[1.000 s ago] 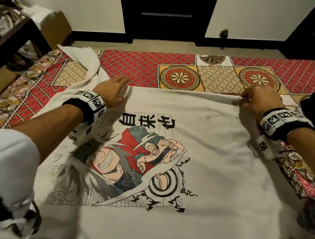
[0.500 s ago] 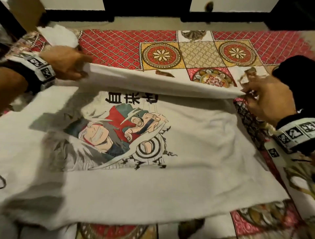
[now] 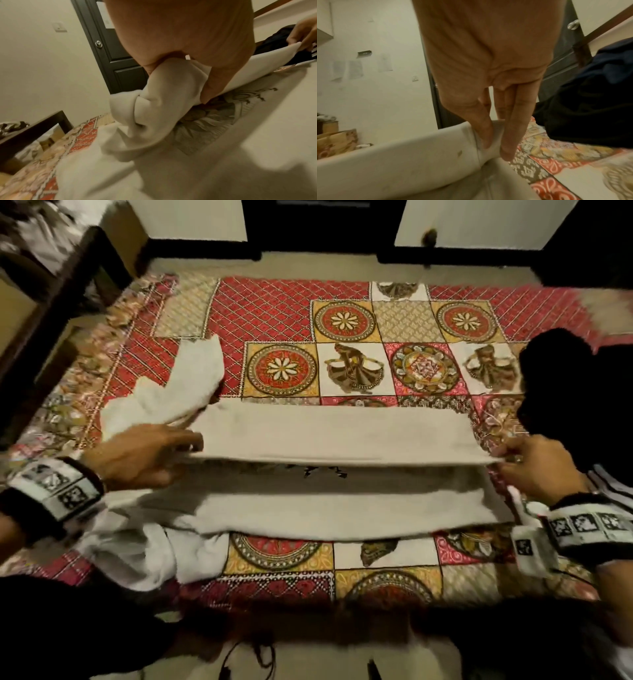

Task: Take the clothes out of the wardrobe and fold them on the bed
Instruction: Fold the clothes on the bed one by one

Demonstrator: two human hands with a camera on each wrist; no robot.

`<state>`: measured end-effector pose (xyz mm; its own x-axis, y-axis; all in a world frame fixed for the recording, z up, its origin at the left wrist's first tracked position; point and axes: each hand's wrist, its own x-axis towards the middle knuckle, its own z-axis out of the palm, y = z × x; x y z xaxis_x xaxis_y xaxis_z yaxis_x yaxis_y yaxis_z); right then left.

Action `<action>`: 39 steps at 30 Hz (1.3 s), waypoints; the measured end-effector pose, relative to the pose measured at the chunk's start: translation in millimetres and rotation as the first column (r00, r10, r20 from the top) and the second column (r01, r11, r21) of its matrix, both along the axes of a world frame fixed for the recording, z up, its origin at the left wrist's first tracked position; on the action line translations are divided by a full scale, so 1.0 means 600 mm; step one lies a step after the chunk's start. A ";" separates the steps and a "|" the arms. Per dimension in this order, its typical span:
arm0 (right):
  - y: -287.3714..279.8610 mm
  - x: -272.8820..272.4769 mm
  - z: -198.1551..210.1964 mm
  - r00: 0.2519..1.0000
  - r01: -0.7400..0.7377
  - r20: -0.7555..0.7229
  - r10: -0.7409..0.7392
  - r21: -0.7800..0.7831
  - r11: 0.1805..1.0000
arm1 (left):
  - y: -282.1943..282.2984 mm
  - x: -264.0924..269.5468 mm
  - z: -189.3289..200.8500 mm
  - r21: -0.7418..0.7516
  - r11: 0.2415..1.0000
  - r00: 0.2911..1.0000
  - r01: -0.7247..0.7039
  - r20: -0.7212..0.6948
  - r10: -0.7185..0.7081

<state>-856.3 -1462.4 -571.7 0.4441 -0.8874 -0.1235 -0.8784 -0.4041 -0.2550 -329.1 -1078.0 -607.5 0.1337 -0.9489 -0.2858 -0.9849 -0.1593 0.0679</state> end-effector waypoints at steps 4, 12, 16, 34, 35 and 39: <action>0.038 -0.036 -0.038 0.994 0.106 -0.012 -0.105 0.068 0.992 | 0.018 -0.116 0.026 -0.090 0.995 0.990 0.050 -0.131 -0.061; 0.045 -0.036 -0.065 0.976 0.216 -0.081 -0.203 0.216 0.952 | 0.067 -0.153 -0.013 -0.144 0.989 0.978 -0.034 -0.207 0.003; 0.046 -0.040 -0.039 0.973 0.228 0.028 -0.231 0.076 0.971 | 0.079 -0.161 -0.011 -0.249 0.960 0.963 -0.128 -0.263 0.060; 0.065 -0.053 -0.037 0.932 0.239 -0.353 -0.084 0.423 0.874 | 0.084 -0.173 -0.030 -0.315 0.937 0.962 -0.149 -0.266 0.064; 0.068 -0.051 -0.038 0.926 0.220 -0.376 -0.047 0.433 0.874 | 0.083 -0.174 -0.032 -0.319 0.939 0.960 -0.130 -0.276 0.040; 0.085 -0.023 -0.020 0.915 0.137 -0.400 -0.053 0.183 0.974 | 0.083 -0.168 0.000 -0.462 0.851 0.936 -0.249 -0.340 0.089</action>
